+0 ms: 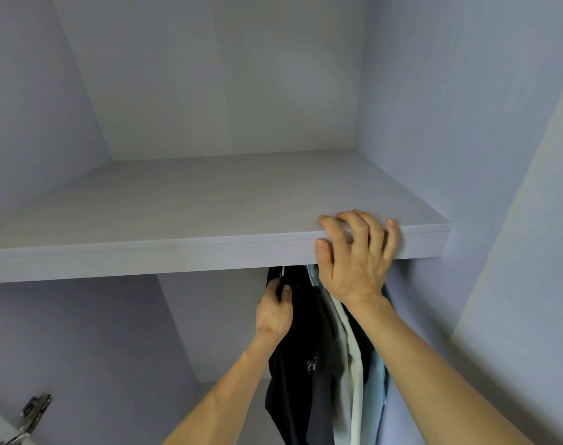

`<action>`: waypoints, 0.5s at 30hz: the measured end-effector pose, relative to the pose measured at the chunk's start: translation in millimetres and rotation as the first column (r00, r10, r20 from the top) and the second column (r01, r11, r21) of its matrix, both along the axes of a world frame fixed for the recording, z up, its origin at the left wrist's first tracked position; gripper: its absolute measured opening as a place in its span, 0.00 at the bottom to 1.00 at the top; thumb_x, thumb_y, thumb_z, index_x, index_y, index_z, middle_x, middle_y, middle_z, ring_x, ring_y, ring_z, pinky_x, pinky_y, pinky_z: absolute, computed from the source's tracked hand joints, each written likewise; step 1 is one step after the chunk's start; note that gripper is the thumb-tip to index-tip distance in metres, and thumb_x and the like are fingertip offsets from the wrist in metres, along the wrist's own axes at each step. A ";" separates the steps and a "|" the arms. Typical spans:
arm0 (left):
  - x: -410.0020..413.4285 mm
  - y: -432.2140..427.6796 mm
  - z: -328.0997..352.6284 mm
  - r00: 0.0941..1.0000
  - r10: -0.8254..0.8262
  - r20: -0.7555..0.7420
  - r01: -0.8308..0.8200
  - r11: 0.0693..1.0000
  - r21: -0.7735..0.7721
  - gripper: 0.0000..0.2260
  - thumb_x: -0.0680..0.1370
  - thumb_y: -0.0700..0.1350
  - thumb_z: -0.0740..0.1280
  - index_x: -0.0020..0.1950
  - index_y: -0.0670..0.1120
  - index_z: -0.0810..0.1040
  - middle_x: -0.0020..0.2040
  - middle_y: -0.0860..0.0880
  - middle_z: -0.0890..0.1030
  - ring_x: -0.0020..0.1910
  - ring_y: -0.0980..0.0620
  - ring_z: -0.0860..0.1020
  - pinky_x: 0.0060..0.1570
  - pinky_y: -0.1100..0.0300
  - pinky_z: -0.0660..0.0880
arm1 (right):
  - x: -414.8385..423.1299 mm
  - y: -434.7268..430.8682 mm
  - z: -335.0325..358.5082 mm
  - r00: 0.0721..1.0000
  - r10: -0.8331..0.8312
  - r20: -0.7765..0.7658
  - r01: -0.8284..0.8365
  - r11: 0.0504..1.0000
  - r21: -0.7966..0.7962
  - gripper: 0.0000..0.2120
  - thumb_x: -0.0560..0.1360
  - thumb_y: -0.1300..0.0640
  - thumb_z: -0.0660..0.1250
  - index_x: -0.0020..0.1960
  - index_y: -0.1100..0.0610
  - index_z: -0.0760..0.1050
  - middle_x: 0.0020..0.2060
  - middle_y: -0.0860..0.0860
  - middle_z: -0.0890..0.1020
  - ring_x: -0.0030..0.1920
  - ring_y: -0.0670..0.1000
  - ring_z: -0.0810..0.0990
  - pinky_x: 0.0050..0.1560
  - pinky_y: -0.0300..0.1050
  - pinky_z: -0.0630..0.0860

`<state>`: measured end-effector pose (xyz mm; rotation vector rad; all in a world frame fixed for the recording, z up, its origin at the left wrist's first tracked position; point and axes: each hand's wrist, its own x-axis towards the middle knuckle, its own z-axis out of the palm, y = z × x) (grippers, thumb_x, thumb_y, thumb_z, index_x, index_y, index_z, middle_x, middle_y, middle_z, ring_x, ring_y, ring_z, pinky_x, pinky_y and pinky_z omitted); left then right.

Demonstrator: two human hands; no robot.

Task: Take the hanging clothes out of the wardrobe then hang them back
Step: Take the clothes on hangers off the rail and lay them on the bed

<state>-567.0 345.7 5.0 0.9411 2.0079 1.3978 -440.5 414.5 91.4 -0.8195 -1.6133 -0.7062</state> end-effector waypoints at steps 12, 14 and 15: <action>-14.4 -29.2 31.3 0.992 0.123 -0.019 -0.116 0.973 0.199 0.15 0.84 0.45 0.58 0.71 0.48 0.71 0.58 0.52 0.78 0.62 0.46 0.76 0.58 0.58 0.70 | 3.6 -5.4 2.8 1.000 0.014 0.025 -0.012 0.997 -0.080 0.18 0.82 0.46 0.52 0.62 0.49 0.77 0.59 0.53 0.79 0.64 0.57 0.72 0.75 0.59 0.52; -17.0 -38.9 25.5 0.993 0.109 -0.039 -0.100 0.977 0.187 0.15 0.84 0.46 0.57 0.71 0.50 0.71 0.57 0.53 0.79 0.59 0.49 0.78 0.59 0.57 0.74 | 4.4 -6.5 4.8 1.000 0.017 0.020 -0.015 0.996 -0.093 0.18 0.82 0.46 0.53 0.62 0.49 0.77 0.59 0.53 0.79 0.64 0.57 0.72 0.75 0.60 0.54; -19.0 -44.4 21.7 0.994 0.101 -0.048 -0.091 0.981 0.174 0.14 0.84 0.47 0.57 0.70 0.51 0.71 0.57 0.53 0.81 0.58 0.48 0.79 0.59 0.54 0.76 | 4.7 -7.4 5.7 1.000 0.019 0.021 -0.017 0.995 -0.103 0.18 0.82 0.46 0.53 0.63 0.49 0.77 0.60 0.53 0.79 0.65 0.57 0.72 0.75 0.61 0.54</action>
